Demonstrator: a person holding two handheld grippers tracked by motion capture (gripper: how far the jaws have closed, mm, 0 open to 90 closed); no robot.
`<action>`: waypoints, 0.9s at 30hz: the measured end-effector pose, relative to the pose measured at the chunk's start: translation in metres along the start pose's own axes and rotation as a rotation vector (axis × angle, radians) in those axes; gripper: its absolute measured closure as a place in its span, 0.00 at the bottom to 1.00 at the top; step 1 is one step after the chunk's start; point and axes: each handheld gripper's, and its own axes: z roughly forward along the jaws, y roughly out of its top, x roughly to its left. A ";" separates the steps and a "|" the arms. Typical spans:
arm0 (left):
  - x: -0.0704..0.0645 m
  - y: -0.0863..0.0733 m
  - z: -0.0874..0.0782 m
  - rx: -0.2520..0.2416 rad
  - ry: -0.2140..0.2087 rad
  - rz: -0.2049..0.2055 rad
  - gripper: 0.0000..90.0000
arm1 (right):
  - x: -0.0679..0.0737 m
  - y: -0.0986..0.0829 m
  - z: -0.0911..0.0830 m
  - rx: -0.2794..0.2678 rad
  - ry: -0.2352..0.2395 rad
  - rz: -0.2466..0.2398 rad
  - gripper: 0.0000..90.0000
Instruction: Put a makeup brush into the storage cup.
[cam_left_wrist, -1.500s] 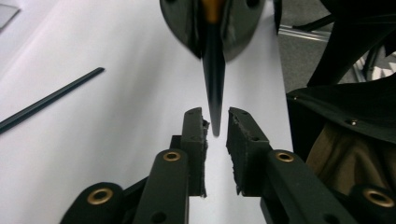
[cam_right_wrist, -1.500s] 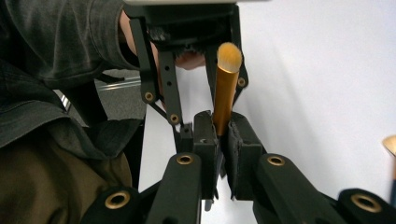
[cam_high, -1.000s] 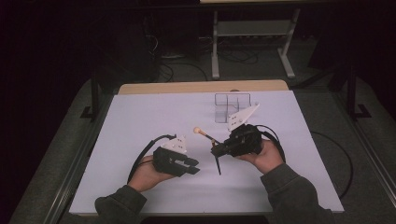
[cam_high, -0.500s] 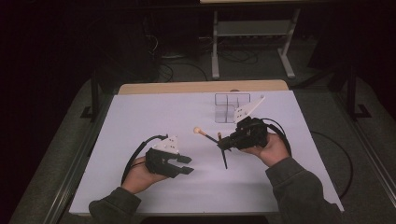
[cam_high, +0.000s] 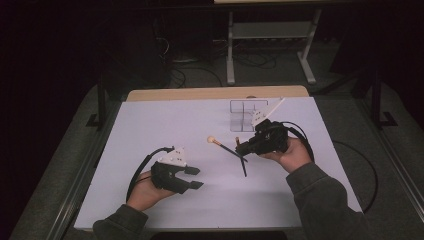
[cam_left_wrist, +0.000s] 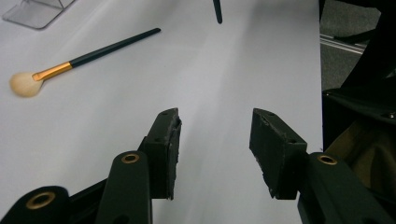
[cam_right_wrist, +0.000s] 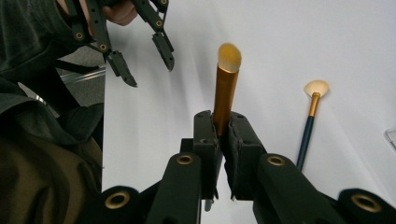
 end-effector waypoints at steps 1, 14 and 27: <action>0.000 -0.001 -0.001 0.001 0.001 0.001 0.57 | 0.000 0.001 0.000 -0.002 0.001 0.002 0.92; 0.000 -0.013 -0.009 0.002 0.046 -0.017 0.50 | -0.010 0.009 -0.009 0.010 -0.026 0.010 0.92; 0.002 -0.017 -0.010 -0.004 0.049 -0.036 0.48 | -0.025 0.017 -0.020 0.013 -0.076 0.026 0.92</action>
